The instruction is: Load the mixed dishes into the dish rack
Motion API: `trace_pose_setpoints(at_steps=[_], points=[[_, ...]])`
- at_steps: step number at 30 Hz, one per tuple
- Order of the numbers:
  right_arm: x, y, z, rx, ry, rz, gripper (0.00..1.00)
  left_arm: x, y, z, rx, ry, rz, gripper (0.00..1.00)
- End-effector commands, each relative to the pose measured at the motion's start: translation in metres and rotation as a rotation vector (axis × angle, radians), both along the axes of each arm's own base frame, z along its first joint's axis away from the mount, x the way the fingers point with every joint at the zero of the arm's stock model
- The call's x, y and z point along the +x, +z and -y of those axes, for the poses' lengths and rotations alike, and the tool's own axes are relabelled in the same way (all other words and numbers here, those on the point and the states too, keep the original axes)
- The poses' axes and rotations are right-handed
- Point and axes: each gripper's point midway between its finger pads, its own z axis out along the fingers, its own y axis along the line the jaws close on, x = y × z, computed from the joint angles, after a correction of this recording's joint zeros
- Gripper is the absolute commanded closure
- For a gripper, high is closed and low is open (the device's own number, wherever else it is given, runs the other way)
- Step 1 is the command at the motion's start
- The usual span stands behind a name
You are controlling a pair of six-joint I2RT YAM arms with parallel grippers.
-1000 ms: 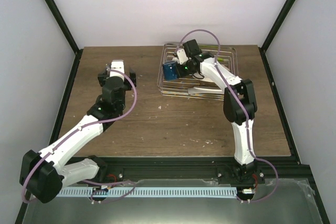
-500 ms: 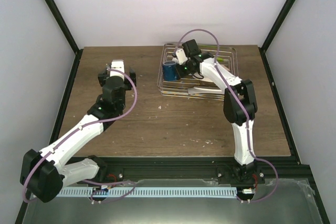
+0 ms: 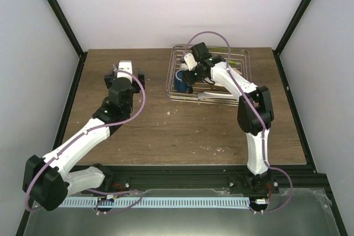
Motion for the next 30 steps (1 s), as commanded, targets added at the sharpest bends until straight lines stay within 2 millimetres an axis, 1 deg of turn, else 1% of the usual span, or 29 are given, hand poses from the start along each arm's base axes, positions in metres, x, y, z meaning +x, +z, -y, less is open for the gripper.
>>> trace_pose_setpoints(at_steps=[1, 4, 5, 7, 9, 12, 14, 15, 17, 19, 20, 23, 24, 25, 26, 27, 28, 30], points=[[-0.004, 0.038, 0.008, -0.012, -0.012, 0.083, 0.31, 0.005, 0.015, 0.004, -0.021, -0.017, 0.01, 0.0], [-0.002, 0.058, 0.013, -0.013, -0.036, 0.134, 0.02, 0.01, 0.02, 0.003, -0.049, -0.011, -0.009, 0.0], [0.0, 0.069, 0.015, -0.01, -0.048, 0.162, 0.0, 0.014, 0.022, 0.001, -0.054, -0.004, -0.019, 0.0], [0.004, 0.087, 0.019, -0.009, -0.07, 0.209, 0.0, 0.022, 0.026, -0.003, -0.07, 0.006, -0.05, 0.0], [0.008, 0.11, 0.023, 0.008, -0.102, 0.269, 0.0, 0.034, 0.029, -0.009, -0.105, 0.011, -0.095, 0.0], [0.016, 0.145, 0.033, 0.044, -0.164, 0.352, 0.0, 0.052, 0.03, -0.023, -0.173, 0.03, -0.179, 0.0], [0.023, 0.17, 0.046, 0.077, -0.216, 0.395, 0.0, 0.066, 0.025, -0.037, -0.227, 0.053, -0.262, 0.0], [0.028, 0.18, 0.057, 0.092, -0.249, 0.408, 0.0, 0.074, 0.014, -0.044, -0.245, 0.076, -0.321, 0.0], [0.038, 0.194, 0.086, 0.099, -0.324, 0.431, 0.0, 0.082, 0.0, -0.058, -0.274, 0.104, -0.424, 0.0], [0.047, 0.204, 0.124, 0.085, -0.411, 0.455, 0.0, 0.089, -0.011, -0.071, -0.287, 0.136, -0.488, 0.0], [0.052, 0.206, 0.146, 0.08, -0.462, 0.46, 0.0, 0.093, -0.016, -0.077, -0.288, 0.152, -0.514, 0.0], [0.06, 0.207, 0.222, 0.055, -0.642, 0.455, 0.0, 0.099, -0.03, -0.091, -0.301, 0.191, -0.582, 0.0], [0.059, 0.205, 0.248, 0.042, -0.704, 0.45, 0.0, 0.1, -0.034, -0.094, -0.309, 0.199, -0.594, 0.0], [0.058, 0.202, 0.279, 0.018, -0.775, 0.447, 0.0, 0.101, -0.036, -0.097, -0.318, 0.207, -0.6, 0.0], [0.054, 0.197, 0.3, -0.015, -0.835, 0.447, 0.0, 0.102, -0.04, -0.099, -0.323, 0.213, -0.605, 0.0], [0.05, 0.194, 0.318, -0.04, -0.879, 0.45, 0.0, 0.102, -0.043, -0.099, -0.327, 0.215, -0.607, 0.0], [0.046, 0.187, 0.332, -0.062, -0.913, 0.444, 0.0, 0.103, -0.045, -0.1, -0.327, 0.216, -0.605, 0.0], [0.038, 0.173, 0.353, -0.073, -0.964, 0.422, 0.0, 0.103, -0.05, -0.101, -0.325, 0.228, -0.608, 0.0]])
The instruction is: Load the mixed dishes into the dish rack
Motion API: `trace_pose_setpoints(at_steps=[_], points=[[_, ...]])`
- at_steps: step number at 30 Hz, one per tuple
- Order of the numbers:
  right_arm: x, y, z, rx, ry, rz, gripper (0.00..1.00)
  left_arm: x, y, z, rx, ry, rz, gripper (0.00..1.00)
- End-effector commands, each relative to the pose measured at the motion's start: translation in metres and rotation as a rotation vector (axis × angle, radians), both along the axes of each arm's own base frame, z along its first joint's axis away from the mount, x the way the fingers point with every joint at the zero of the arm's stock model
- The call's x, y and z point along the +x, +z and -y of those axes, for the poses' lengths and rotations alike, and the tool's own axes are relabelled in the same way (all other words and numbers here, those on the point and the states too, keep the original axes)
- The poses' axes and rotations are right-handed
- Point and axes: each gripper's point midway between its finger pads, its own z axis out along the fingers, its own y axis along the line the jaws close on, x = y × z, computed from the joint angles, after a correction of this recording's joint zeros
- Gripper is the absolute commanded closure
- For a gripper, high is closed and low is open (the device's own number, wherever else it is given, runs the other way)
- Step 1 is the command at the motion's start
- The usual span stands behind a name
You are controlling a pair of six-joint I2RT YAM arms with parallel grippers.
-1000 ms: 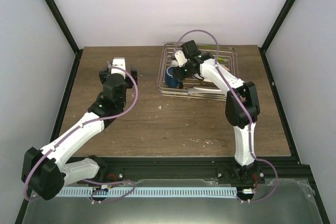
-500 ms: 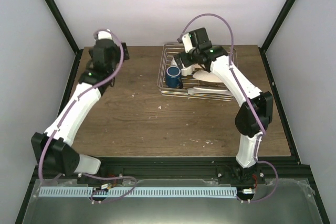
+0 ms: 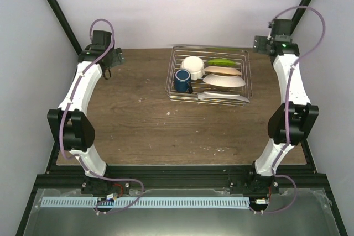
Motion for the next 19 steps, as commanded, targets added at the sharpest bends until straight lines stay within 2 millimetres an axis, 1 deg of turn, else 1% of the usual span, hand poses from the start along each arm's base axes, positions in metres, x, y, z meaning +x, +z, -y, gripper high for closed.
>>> trace_pose_setpoints(at_steps=[1, 4, 7, 11, 19], points=[[-0.027, -0.009, 0.041, 0.007, -0.145, -0.014, 0.0, -0.007, -0.002, 0.001, -0.027, 0.015, -0.018, 0.0], [-0.036, -0.025, 0.053, 0.026, -0.174, -0.039, 0.0, -0.007, -0.013, -0.004, -0.014, 0.049, -0.044, 0.0], [-0.039, -0.034, 0.056, 0.018, -0.189, -0.06, 0.0, -0.011, -0.022, -0.012, 0.017, 0.087, -0.075, 0.0], [-0.039, -0.039, 0.06, 0.009, -0.2, -0.075, 0.0, -0.013, -0.029, -0.017, 0.048, 0.093, -0.1, 0.0], [-0.042, -0.037, 0.063, 0.016, -0.213, -0.074, 0.0, -0.01, -0.027, -0.018, 0.069, 0.079, -0.088, 0.0]])
